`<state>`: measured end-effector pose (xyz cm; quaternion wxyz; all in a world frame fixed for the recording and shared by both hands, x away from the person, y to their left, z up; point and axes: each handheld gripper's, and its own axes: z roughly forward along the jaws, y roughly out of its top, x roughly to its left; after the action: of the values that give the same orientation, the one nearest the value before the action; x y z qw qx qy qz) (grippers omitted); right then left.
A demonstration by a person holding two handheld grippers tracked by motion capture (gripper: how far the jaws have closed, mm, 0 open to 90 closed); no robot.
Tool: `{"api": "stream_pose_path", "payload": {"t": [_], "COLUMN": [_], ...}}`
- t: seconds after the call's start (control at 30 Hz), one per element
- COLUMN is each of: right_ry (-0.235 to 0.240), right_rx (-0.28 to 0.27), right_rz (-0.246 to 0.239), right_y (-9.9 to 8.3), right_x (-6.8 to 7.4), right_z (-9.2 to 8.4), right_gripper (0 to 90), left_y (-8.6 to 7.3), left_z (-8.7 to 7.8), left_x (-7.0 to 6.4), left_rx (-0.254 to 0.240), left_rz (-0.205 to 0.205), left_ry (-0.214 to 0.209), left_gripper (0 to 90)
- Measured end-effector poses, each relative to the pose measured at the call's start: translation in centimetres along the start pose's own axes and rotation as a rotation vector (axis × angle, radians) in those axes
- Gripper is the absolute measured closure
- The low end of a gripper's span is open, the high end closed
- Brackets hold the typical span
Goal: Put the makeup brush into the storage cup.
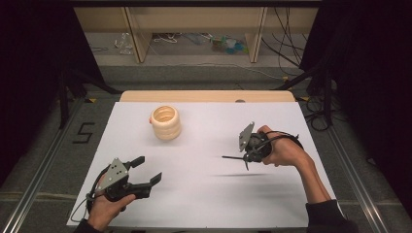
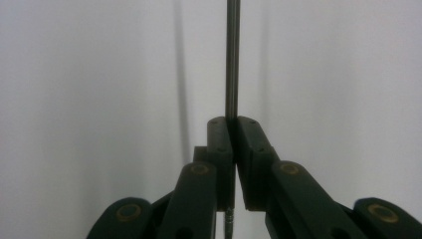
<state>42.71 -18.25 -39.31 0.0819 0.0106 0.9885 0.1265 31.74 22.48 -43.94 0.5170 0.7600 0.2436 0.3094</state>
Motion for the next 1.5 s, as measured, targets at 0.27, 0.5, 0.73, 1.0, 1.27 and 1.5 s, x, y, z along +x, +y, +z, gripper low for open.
{"api": "stream_pose_path", "payload": {"t": [0.27,0.5,0.73,1.0,1.27,1.5], "right_ry": [0.017,0.019,0.042,0.065,0.077,0.095], "right_rx": [-0.010,-0.014,-0.018,0.024,0.038,0.046], "right_rz": [-0.066,-0.119,-0.186,-0.210,-0.241,-0.276], "right_y": [1.8,3.3,4.6,6.3,7.9,8.6], "right_x": [1.1,2.0,2.7,3.9,4.8,5.1], "right_z": [0.3,0.2,0.3,0.8,1.6,2.3], "right_gripper": [85.5,85.5,85.5,85.5,85.5,85.5], "left_y": [0.2,0.2,0.4,0.7,0.8,1.0], "left_z": [0.5,1.1,1.3,2.4,3.4,4.2], "left_x": [-0.7,-1.7,-1.9,-3.4,-4.6,-5.6], "left_rx": [0.007,0.019,0.015,0.038,0.079,0.105], "left_rz": [-0.001,-0.007,-0.009,-0.005,-0.002,-0.002], "left_ry": [-0.023,-0.049,-0.065,-0.109,-0.119,-0.130], "left_gripper": [17.6,17.4,17.5,17.6,18.2,18.3]}}
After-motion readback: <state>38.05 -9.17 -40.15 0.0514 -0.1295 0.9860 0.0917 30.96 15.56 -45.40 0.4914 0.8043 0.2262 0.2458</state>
